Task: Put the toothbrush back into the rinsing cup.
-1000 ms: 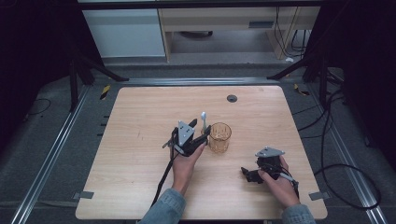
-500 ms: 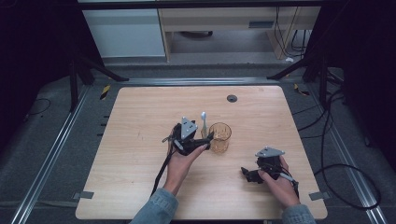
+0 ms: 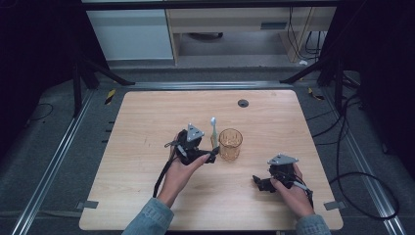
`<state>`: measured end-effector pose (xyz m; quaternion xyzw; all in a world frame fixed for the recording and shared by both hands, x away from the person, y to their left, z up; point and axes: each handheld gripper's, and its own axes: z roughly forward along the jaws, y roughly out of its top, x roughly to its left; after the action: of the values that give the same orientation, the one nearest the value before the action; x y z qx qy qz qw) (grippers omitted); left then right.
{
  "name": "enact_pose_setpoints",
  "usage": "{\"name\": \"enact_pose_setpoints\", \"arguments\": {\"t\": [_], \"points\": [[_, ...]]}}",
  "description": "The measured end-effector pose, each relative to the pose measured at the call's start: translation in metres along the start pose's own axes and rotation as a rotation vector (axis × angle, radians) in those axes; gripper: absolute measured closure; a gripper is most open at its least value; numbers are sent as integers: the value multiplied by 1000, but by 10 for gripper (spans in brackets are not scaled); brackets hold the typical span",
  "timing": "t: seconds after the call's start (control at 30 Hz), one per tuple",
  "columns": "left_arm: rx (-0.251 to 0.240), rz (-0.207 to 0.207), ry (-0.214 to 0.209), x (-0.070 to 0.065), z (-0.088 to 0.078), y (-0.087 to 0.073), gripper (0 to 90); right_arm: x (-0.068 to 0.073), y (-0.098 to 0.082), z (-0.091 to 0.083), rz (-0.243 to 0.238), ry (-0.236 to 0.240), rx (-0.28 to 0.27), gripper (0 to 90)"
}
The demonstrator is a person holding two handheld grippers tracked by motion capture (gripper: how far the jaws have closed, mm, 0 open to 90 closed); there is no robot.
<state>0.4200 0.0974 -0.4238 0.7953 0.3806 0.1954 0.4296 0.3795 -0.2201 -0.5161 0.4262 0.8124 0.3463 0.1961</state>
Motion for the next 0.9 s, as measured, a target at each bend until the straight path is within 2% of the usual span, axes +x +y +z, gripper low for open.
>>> {"name": "enact_pose_setpoints", "arguments": {"t": [0.07,0.2,0.33,0.5,0.63,0.9], "points": [[25,8,-2,3,-2,-1,60,0,0,0,0,0,0,4],[70,26,21,11,-4,-5,58,0,0,0,-5,1,-1,4],[98,37,29,19,-7,-10,59,0,0,0,1,0,0,4],[110,17,61,34,-16,-16,61,0,0,0,2,0,0,4],[130,17,87,48,-23,-20,61,0,0,0,2,0,0,4],[147,-29,143,82,-39,-30,65,0,0,0,3,0,0,4]]}}
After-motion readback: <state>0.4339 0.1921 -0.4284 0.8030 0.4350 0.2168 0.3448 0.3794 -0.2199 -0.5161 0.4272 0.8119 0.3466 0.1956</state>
